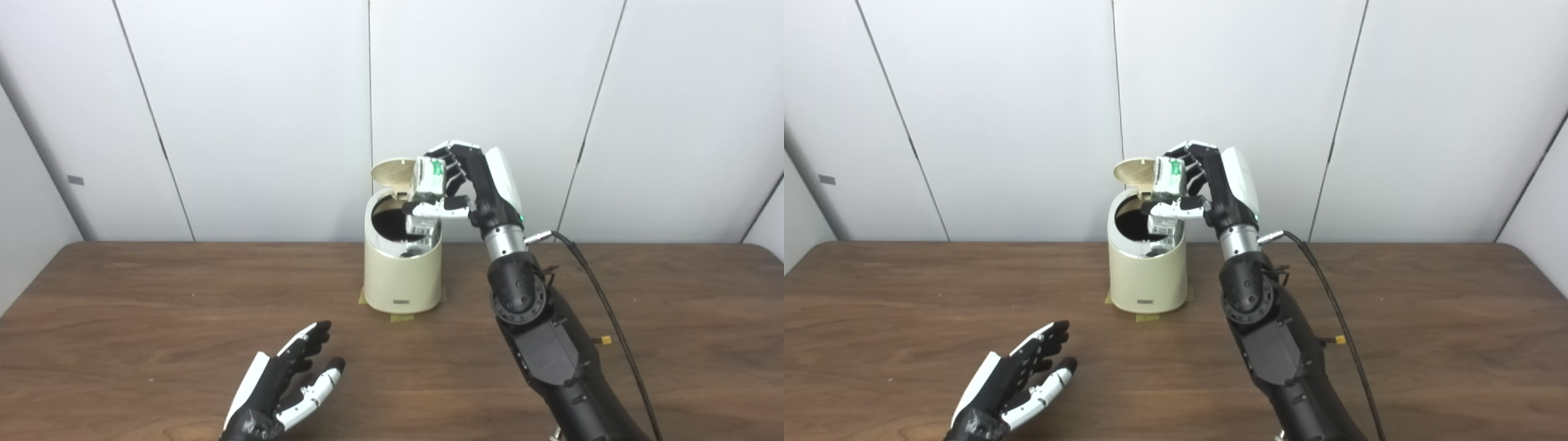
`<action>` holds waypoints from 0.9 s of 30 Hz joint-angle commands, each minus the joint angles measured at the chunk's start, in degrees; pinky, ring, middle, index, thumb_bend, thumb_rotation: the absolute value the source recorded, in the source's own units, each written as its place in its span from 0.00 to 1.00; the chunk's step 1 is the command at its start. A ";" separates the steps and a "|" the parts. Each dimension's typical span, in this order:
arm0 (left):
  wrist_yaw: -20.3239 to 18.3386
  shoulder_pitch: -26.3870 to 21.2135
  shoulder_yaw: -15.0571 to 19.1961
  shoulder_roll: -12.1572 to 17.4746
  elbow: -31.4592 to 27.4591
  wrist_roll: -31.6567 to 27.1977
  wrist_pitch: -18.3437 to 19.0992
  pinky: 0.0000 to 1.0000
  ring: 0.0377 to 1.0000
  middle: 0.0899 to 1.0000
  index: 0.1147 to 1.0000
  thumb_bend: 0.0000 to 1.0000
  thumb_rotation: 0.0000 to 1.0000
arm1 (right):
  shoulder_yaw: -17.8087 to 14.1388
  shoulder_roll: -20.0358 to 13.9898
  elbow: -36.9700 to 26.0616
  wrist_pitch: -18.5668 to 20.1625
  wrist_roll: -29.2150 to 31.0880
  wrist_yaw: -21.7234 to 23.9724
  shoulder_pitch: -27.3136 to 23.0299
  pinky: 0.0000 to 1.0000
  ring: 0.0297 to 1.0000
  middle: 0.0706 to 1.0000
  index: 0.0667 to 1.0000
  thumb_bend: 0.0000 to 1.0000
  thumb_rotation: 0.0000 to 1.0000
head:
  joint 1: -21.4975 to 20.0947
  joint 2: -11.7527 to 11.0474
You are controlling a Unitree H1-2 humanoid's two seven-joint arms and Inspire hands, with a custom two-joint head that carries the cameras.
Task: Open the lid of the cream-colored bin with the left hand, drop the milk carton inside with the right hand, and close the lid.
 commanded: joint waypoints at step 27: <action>1.58 0.06 -1.39 -0.85 -1.40 0.35 -3.15 0.90 0.90 0.89 0.90 0.40 0.42 | -0.13 2.81 -0.88 -5.35 -0.84 -6.05 -3.54 0.31 0.41 0.48 0.46 0.50 0.00 | 0.75 1.37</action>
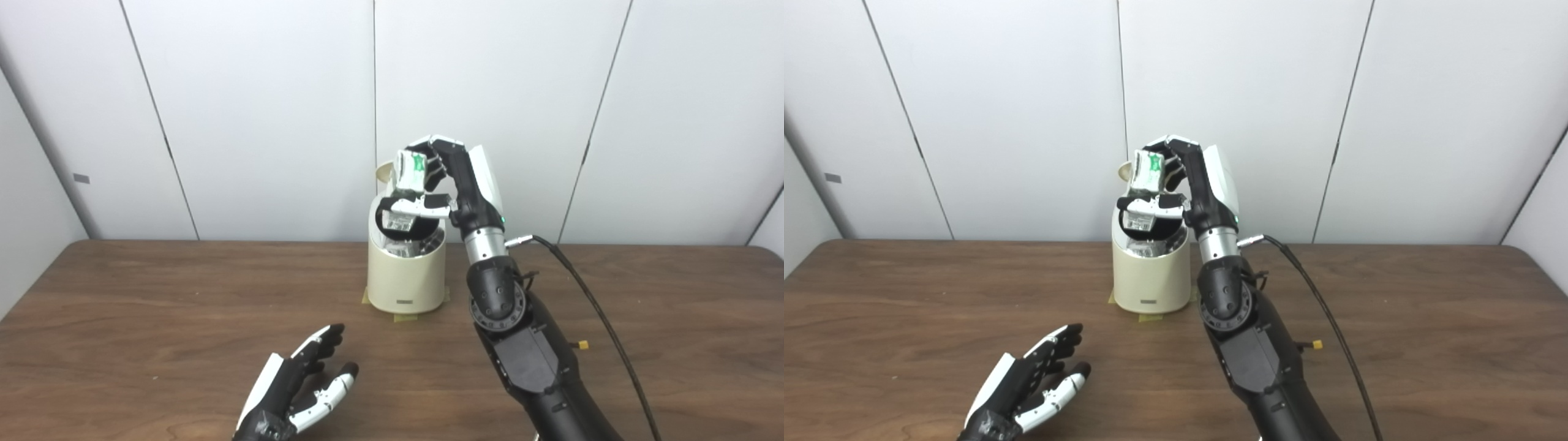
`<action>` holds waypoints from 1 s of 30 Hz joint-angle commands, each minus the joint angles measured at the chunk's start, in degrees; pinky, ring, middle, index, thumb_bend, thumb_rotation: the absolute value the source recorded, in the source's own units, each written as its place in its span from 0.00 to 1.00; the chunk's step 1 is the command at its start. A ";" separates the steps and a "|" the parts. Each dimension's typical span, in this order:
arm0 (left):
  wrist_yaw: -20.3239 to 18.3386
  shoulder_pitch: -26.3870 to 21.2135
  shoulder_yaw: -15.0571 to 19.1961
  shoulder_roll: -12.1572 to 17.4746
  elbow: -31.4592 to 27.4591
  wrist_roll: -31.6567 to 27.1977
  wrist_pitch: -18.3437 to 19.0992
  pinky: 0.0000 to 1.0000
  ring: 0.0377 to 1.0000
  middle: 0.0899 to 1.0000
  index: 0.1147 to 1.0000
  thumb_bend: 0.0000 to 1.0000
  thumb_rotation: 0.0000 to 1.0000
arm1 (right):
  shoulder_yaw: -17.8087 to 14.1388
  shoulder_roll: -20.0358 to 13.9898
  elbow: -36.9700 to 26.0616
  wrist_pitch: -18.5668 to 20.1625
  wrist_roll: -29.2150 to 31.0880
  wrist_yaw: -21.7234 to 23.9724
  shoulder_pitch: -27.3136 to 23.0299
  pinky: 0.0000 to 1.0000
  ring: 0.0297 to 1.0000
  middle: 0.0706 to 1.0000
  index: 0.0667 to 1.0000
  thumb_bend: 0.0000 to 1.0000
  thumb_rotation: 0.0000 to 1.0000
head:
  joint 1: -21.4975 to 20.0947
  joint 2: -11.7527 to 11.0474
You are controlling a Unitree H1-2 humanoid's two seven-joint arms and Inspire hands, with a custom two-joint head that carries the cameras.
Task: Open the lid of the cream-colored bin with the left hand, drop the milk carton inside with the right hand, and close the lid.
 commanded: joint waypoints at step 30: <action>0.44 0.41 2.06 -0.50 -5.37 -5.90 2.67 0.95 0.94 0.90 0.88 0.38 0.42 | 3.10 -2.58 4.21 -16.03 -8.01 -11.12 -2.53 0.30 0.40 0.48 0.46 0.50 0.00 | 0.08 2.33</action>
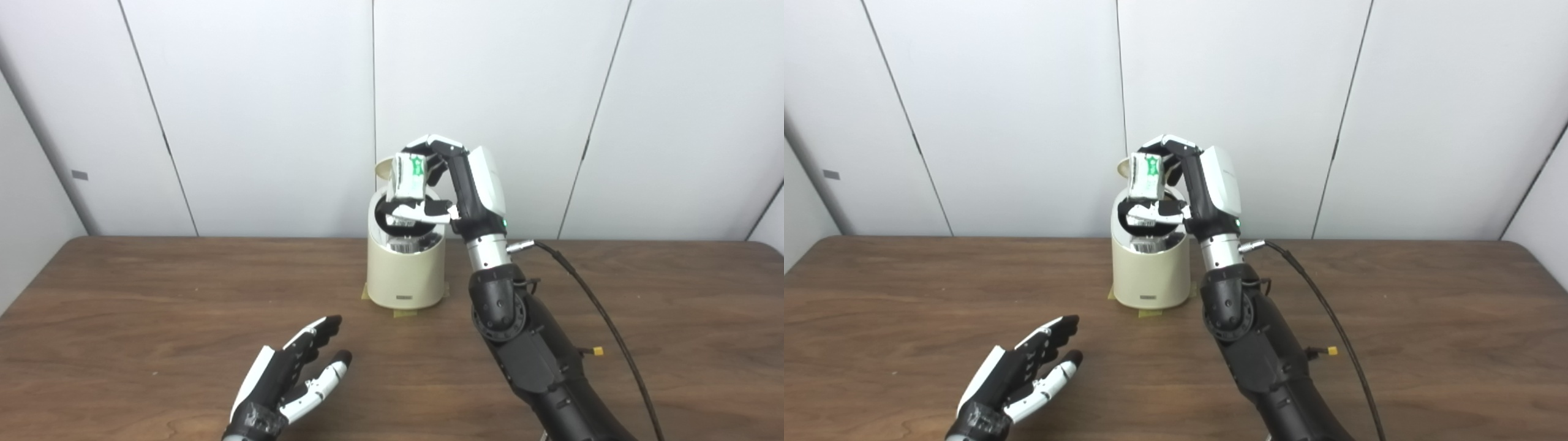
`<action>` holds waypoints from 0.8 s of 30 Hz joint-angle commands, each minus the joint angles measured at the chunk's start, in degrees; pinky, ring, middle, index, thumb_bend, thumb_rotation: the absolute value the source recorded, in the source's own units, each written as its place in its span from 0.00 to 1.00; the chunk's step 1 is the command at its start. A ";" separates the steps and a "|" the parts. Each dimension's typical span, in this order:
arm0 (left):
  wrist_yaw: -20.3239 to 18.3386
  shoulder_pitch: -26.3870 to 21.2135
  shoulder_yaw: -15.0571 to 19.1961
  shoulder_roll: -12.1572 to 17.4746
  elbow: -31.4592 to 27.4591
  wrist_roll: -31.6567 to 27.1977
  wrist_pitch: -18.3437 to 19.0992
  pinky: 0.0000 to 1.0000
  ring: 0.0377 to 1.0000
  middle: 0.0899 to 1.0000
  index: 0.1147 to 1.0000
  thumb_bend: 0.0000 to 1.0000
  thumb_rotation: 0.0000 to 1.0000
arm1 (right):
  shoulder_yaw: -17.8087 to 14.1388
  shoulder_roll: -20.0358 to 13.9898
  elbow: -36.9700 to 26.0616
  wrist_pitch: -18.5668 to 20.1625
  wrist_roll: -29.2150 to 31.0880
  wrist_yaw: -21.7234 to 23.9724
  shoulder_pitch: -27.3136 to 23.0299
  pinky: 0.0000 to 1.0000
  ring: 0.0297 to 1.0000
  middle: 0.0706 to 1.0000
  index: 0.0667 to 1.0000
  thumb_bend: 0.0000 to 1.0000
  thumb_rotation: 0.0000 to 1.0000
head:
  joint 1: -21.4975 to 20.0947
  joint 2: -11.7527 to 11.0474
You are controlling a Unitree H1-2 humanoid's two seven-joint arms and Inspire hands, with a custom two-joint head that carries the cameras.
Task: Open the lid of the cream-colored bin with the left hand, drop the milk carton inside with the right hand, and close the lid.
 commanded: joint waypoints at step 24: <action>1.41 0.64 0.12 -1.19 -1.62 -0.63 -1.17 0.95 0.93 0.90 0.88 0.38 0.39 | 5.05 -3.13 8.83 -8.00 -0.37 -15.45 -5.51 0.29 0.40 0.50 0.47 0.49 0.00 | 0.20 -0.32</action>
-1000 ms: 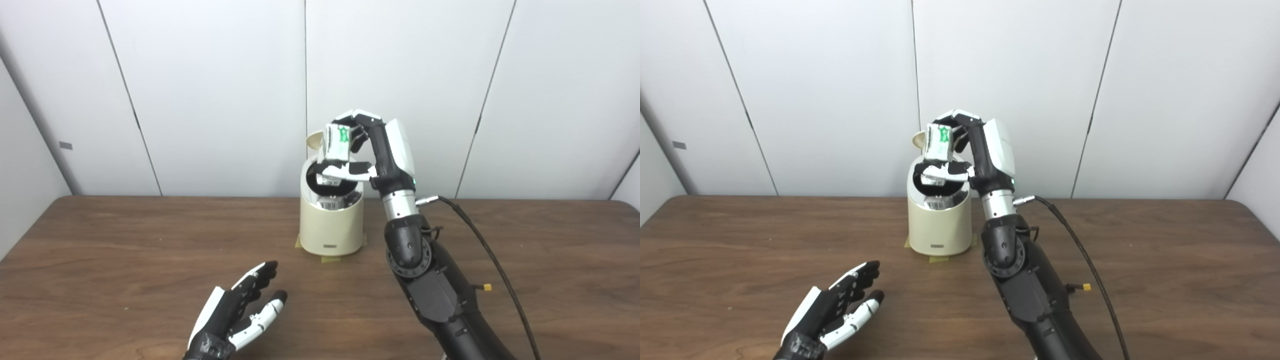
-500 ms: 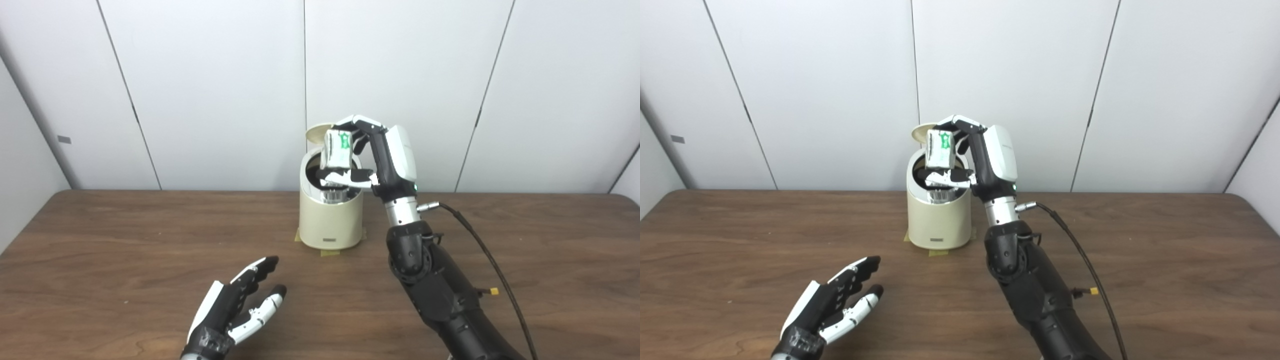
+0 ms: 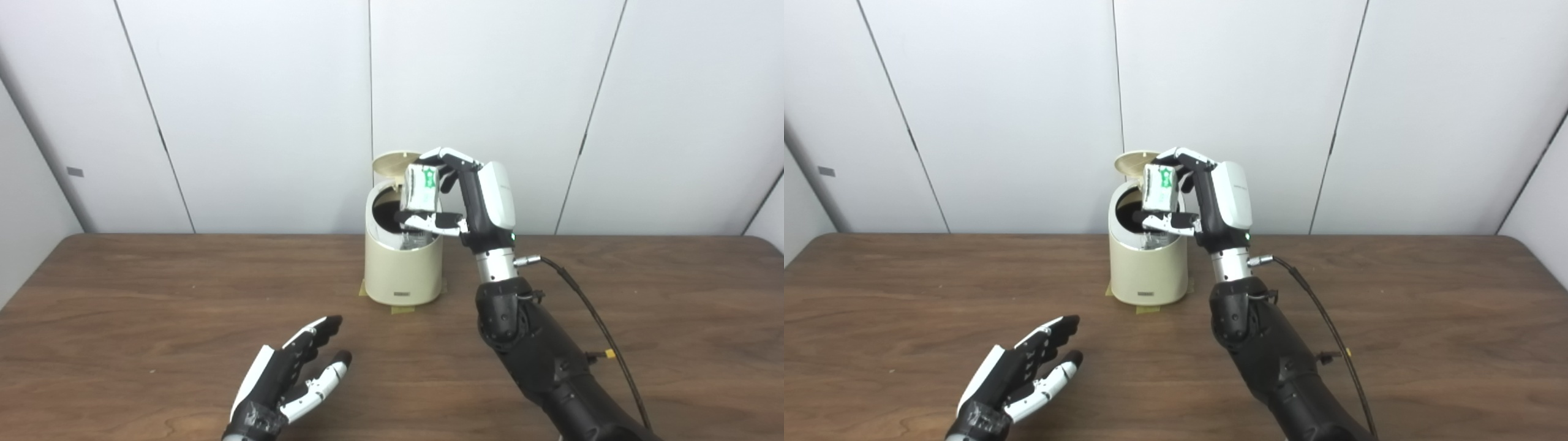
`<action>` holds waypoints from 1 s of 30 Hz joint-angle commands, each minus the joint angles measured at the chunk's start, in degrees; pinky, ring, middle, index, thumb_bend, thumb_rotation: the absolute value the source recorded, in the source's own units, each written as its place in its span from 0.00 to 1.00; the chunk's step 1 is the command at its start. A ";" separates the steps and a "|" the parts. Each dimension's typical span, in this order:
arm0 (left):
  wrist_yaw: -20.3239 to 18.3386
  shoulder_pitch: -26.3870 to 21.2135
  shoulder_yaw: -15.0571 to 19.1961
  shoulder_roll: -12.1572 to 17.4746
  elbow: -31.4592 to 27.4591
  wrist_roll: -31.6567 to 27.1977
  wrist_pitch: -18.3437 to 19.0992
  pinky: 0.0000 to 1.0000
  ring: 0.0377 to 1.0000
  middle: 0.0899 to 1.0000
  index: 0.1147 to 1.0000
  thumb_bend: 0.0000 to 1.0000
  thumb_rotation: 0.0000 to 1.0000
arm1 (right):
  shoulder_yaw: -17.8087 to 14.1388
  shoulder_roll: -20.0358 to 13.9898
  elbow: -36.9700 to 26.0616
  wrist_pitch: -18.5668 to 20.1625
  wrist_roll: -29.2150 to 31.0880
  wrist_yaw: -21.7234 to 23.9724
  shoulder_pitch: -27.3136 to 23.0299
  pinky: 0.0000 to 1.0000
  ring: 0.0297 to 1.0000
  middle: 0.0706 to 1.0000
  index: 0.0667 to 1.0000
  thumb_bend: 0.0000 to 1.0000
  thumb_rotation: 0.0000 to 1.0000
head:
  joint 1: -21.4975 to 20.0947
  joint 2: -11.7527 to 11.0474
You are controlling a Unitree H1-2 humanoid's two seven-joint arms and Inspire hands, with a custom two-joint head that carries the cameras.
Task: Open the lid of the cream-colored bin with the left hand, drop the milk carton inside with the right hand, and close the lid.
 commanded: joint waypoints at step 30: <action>1.42 -0.11 -0.85 -0.12 -0.48 0.08 -2.94 0.91 0.94 0.91 0.88 0.24 0.33 | -0.34 -0.42 -8.31 13.77 -3.03 12.85 -1.36 0.70 0.85 0.89 0.78 1.00 0.27 | -0.67 -0.39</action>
